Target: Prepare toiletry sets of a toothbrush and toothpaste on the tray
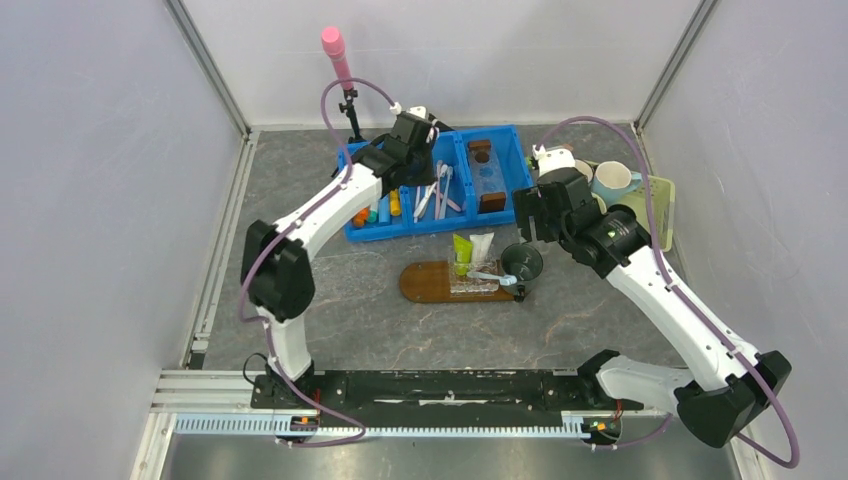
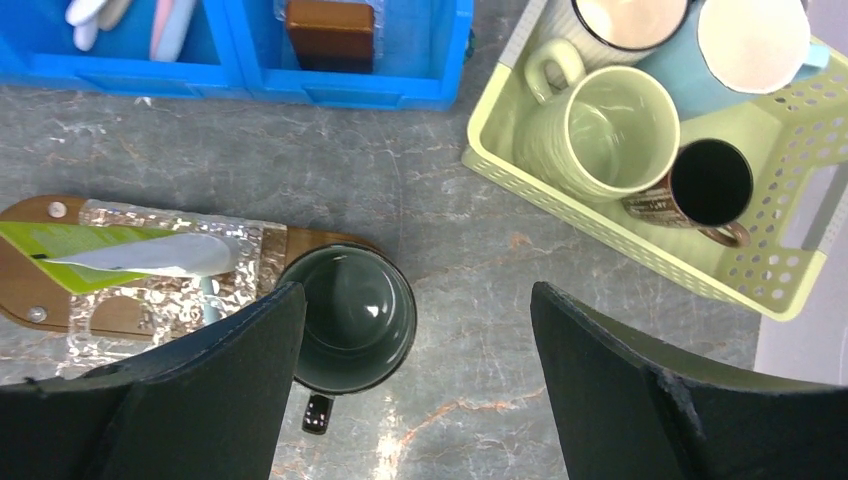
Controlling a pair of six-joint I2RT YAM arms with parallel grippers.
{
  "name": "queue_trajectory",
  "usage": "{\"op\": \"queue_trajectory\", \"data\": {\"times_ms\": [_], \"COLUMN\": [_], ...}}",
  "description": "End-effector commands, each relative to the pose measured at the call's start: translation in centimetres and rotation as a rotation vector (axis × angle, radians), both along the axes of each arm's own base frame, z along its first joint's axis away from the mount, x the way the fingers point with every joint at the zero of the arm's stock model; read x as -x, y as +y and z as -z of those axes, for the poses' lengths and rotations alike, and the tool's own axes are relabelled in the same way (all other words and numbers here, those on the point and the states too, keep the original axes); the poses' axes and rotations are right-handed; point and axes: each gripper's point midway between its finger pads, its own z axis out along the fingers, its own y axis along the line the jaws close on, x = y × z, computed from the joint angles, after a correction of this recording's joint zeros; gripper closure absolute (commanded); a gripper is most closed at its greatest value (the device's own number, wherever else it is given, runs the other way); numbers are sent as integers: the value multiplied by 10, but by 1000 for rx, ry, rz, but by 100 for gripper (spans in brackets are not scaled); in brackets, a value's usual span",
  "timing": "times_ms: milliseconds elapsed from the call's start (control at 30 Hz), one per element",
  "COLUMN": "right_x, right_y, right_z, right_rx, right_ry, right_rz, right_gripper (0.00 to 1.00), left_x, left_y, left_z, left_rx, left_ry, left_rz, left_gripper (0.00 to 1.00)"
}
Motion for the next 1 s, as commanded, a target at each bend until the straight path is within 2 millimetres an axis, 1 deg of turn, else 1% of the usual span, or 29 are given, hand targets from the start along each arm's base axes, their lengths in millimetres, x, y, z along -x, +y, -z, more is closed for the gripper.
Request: {"op": "queue_trajectory", "data": {"times_ms": [0, 67, 100, 133, 200, 300, 333, 400, 500, 533, 667, 767, 833, 900, 967], "right_x": [-17, -20, -22, -24, -26, -26, -26, -24, -22, -21, -17, -15, -14, -12, -10], "right_y": [22, 33, 39, 45, 57, 78, 85, 96, 106, 109, 115, 121, 123, 124, 125], "right_z": [-36, -46, -53, -60, -77, -97, -104, -115, -130, -137, -156, -158, -158, -162, -169], "right_rx": [-90, -122, -142, -161, -201, -249, -261, -277, -279, -278, -262, -258, -259, -257, -260], "right_ry": [-87, -93, -100, -105, -123, -137, -145, -161, -204, -221, -282, -289, -293, -308, -329], "right_rz": [-68, -114, -137, -164, -215, -335, -374, -453, -542, -570, -657, -709, -723, -741, -759], "right_gripper": [11, 11, 11, 11, 11, 12, 13, 13, 13, 13, 13, 14, 14, 14, 15], "left_x": [9, 15, 21, 24, 35, 55, 61, 76, 96, 102, 119, 130, 138, 145, 151], "left_y": [-4, -3, -2, -1, 3, 5, 3, 2, 4, 3, 2, -2, -5, -10, -14], "left_z": [-45, -56, -59, -67, -80, -86, -93, -100, -109, -108, -111, -118, -126, -134, -137], "left_rx": [78, 85, 87, 92, 95, 83, 80, 75, 56, 51, 33, 51, 81, 123, 152], "left_ry": [-167, -250, -281, -335, -424, -514, -571, -653, -780, -808, -867, -917, -963, -998, -1018], "left_rz": [115, 177, 209, 236, 289, 400, 452, 538, 641, 676, 770, 830, 861, 884, 922], "left_gripper": [98, 98, 98, 98, 98, 98, 98, 98, 98, 98, 98, 98, 98, 98, 98]}}
